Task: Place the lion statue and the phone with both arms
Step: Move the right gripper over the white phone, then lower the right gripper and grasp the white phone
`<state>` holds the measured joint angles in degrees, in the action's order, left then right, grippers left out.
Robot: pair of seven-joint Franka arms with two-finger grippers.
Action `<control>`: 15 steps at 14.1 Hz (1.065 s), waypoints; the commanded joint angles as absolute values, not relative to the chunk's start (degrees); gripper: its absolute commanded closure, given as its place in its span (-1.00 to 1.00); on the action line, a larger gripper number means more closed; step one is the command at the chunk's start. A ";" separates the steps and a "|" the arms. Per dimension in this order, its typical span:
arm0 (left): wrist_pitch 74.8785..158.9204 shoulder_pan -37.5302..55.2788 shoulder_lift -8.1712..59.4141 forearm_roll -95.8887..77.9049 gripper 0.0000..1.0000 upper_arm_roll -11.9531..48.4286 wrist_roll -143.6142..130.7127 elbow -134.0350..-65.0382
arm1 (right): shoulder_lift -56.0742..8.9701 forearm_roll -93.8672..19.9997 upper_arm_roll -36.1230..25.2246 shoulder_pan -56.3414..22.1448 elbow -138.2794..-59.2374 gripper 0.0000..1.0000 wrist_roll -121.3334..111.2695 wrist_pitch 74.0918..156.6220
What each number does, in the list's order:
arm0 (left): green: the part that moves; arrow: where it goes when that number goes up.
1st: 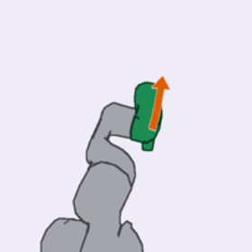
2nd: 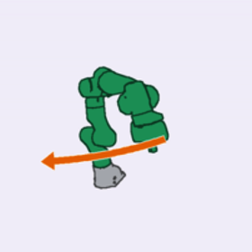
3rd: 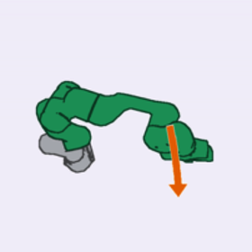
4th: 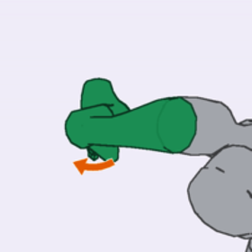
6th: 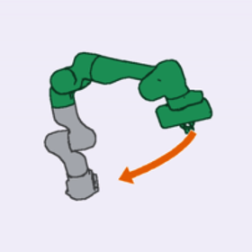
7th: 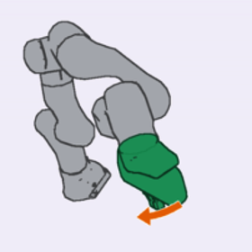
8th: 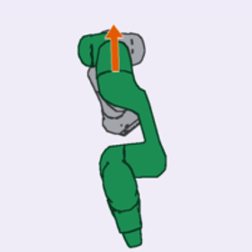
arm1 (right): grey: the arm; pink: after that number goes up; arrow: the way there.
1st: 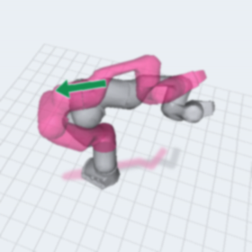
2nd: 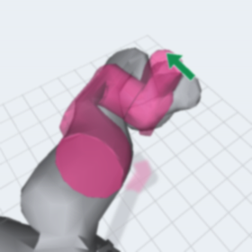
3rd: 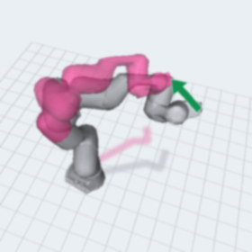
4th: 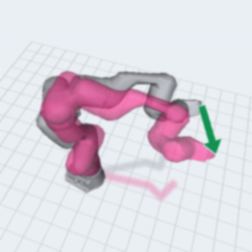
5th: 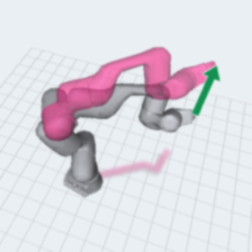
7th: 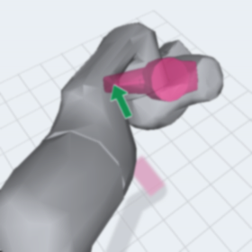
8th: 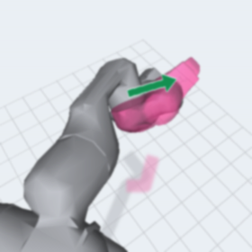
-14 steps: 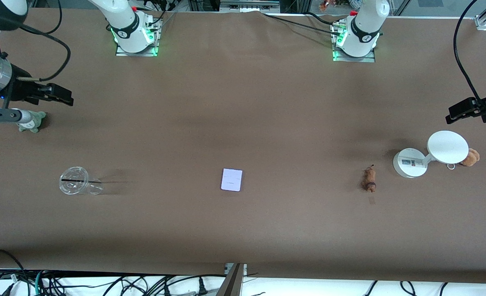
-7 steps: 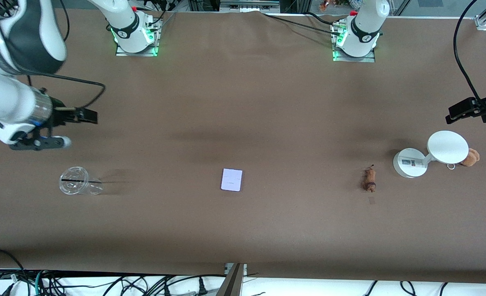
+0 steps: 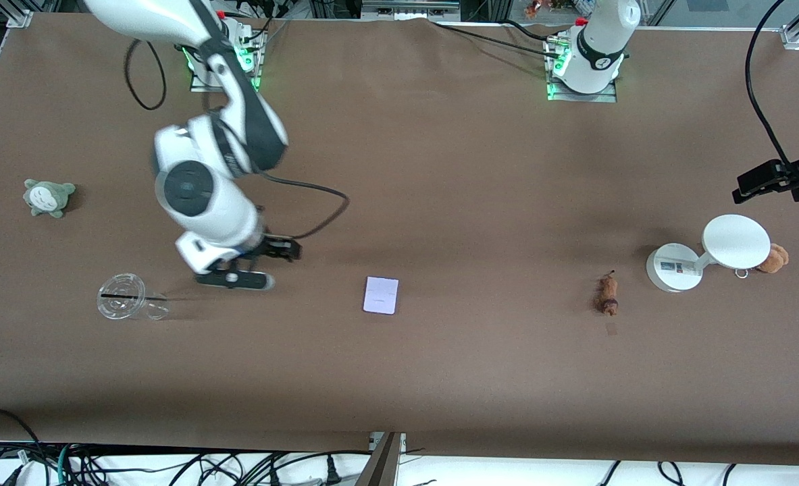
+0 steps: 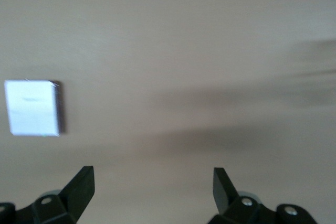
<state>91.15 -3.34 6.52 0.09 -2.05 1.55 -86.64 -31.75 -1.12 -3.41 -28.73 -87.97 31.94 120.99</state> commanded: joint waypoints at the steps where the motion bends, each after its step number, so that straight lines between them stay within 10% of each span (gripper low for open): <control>1: 91.05 -2.64 6.42 -0.53 -1.00 -2.81 2.11 -85.96 | -36.19 -1.32 -3.96 -31.37 -85.79 -1.00 37.08 128.38; 15: 91.05 -2.72 6.42 -0.35 -1.00 -2.72 2.11 -85.96 | -53.87 -0.44 -4.48 -39.55 -73.40 -1.00 55.28 142.73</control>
<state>91.15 -3.25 6.52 0.09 -2.06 1.55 -86.63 -51.23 -1.04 -3.62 -38.42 -77.39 52.16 142.59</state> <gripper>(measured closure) 0.000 0.000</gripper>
